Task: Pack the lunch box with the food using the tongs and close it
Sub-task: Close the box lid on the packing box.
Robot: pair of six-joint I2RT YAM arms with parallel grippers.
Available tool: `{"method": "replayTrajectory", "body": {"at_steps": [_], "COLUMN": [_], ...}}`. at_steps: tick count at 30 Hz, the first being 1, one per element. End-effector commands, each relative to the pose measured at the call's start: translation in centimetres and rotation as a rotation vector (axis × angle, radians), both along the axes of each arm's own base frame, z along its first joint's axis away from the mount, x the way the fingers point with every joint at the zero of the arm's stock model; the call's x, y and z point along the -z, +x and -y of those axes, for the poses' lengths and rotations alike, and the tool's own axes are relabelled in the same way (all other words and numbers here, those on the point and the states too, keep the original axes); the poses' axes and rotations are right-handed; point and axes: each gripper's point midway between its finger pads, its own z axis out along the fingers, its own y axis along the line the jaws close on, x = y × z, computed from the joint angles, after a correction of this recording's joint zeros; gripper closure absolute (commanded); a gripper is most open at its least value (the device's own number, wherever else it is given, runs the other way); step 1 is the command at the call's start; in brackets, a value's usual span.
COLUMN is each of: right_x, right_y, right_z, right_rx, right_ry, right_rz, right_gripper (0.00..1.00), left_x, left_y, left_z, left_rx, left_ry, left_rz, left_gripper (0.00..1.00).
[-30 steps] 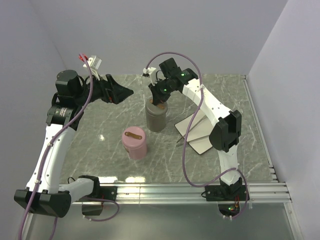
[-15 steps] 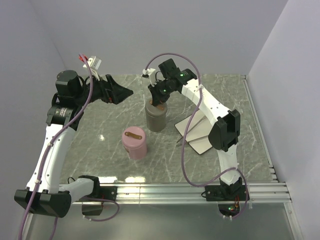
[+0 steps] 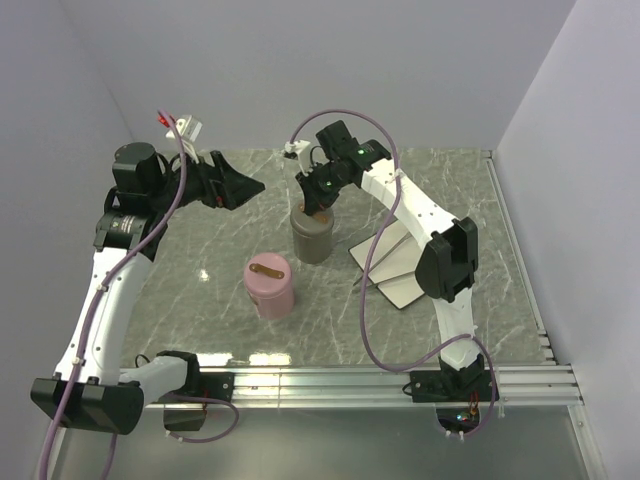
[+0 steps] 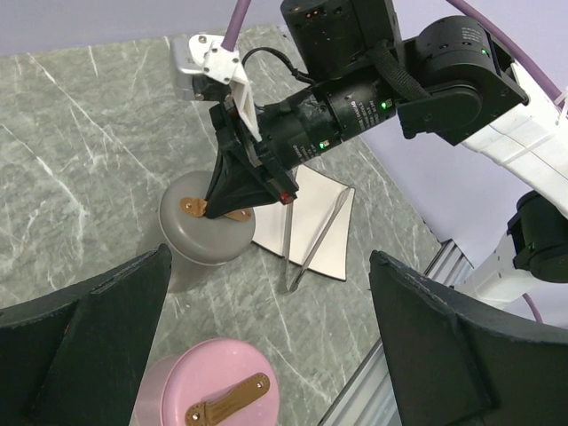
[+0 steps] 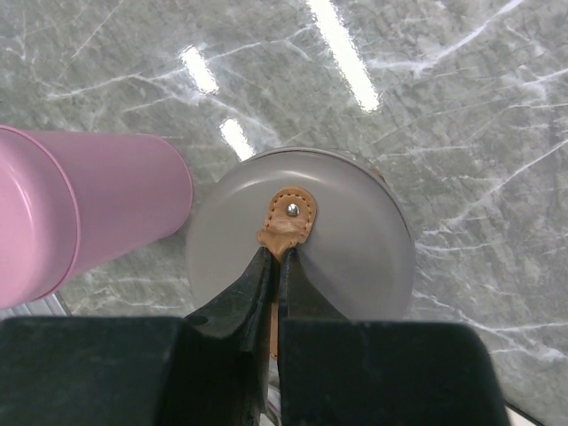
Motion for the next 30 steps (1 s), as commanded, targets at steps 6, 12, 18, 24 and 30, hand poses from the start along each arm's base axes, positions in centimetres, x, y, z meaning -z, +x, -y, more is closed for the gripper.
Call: {"method": "replayTrajectory", "body": {"at_steps": [6,12,18,24,30], "right_x": [0.5,-1.5,-5.7,-7.8,-9.4], "right_y": [-1.5,-1.7,-2.1,-2.0,-1.2], "right_z": [0.0,-0.3,-0.8,-0.3,0.5], "right_rx": [-0.022,-0.03,-0.045,-0.039,-0.008], "right_ry": [0.002,0.032,0.091,0.104,0.119], "right_rz": [-0.054,-0.024,0.057,0.118,0.168], "right_gripper": [1.0,0.87,0.7,0.62,0.58], "left_x": [-0.2,0.3,0.4,0.6,0.8], "left_y": [0.2,0.5,0.5,0.7,1.0], "left_z": [-0.5,-0.8,-0.7,-0.4,-0.5], "left_rx": [0.017,0.016,0.023,0.034,0.026], "left_ry": [-0.04,-0.045,-0.054,-0.074,-0.074], "left_rz": [-0.011,-0.031,-0.04,-0.064,-0.065], "left_gripper": [0.01,0.01,0.01,0.01,0.01]}}
